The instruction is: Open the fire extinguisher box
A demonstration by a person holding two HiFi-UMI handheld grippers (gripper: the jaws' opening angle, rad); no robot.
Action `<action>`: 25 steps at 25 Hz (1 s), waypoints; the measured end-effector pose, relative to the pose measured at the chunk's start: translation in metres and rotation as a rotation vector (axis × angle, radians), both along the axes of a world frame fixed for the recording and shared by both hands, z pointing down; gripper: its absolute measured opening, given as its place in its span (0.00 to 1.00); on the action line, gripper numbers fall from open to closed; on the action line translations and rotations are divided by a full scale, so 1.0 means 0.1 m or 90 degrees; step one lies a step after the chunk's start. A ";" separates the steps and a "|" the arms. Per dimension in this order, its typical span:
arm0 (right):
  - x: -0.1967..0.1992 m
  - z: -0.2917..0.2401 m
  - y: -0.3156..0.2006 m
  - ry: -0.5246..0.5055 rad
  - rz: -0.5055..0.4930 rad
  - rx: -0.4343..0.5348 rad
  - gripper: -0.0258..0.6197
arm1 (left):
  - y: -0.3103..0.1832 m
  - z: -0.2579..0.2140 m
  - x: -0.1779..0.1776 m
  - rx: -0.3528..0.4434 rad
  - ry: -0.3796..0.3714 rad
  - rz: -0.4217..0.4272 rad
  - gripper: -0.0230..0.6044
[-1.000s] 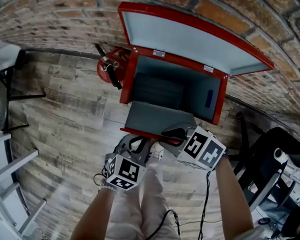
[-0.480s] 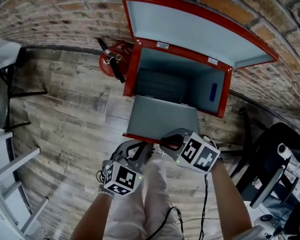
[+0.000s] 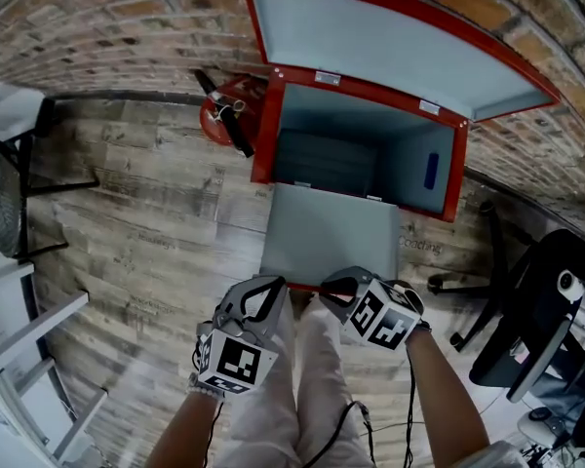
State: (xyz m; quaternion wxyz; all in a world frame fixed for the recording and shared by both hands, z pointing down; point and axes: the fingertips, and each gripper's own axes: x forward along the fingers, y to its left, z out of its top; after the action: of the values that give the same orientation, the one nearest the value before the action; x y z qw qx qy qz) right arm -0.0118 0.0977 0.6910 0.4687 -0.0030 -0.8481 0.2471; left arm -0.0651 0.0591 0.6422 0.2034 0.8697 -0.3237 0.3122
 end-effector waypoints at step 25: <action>-0.03 1.80 0.37 0.109 -0.048 0.121 0.10 | -0.12 0.96 0.24 0.017 0.012 0.027 0.03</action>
State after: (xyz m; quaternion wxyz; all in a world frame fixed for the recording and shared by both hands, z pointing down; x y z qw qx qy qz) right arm -0.0146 0.1350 0.8707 0.5465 0.0310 -0.8239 0.1471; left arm -0.0412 0.0471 0.7380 0.1885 0.8820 -0.3071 0.3037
